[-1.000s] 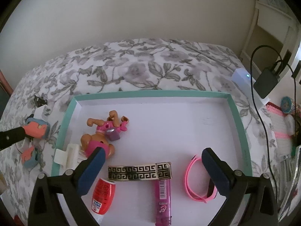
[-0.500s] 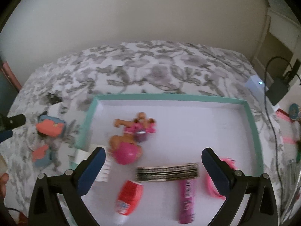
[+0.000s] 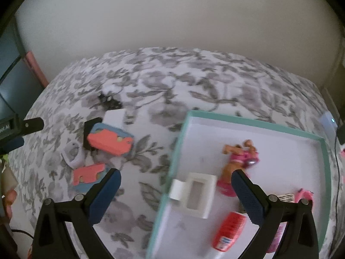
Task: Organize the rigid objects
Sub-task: 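Move both open tools back over the remaining objects on the bed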
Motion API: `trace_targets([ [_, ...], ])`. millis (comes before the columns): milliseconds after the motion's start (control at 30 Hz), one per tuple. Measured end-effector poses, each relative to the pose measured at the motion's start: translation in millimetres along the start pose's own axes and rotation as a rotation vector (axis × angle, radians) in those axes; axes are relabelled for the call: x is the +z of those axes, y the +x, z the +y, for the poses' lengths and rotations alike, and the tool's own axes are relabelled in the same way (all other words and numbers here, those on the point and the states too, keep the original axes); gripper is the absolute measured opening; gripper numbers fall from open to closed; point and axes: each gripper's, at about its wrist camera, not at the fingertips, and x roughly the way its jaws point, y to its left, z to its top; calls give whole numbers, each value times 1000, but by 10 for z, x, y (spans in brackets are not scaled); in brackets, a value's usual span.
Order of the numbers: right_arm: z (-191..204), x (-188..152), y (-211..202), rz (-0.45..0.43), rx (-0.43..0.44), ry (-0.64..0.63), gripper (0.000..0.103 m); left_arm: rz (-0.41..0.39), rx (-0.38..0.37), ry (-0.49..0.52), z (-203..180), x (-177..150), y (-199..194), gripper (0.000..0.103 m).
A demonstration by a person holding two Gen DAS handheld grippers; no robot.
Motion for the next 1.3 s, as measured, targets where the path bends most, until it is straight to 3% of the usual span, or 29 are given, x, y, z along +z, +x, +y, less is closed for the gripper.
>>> trace_targets([
  [467,498,-2,165,31,40,-68,103,70,-19,-75,362,-3,179,98],
  [800,725,-67,323,75,68,-132,103,199,-47,-27,220,-104,451,98],
  [1300,1038,-199,606,141,142,-163,103,242,-54,-16,150,-95,601,98],
])
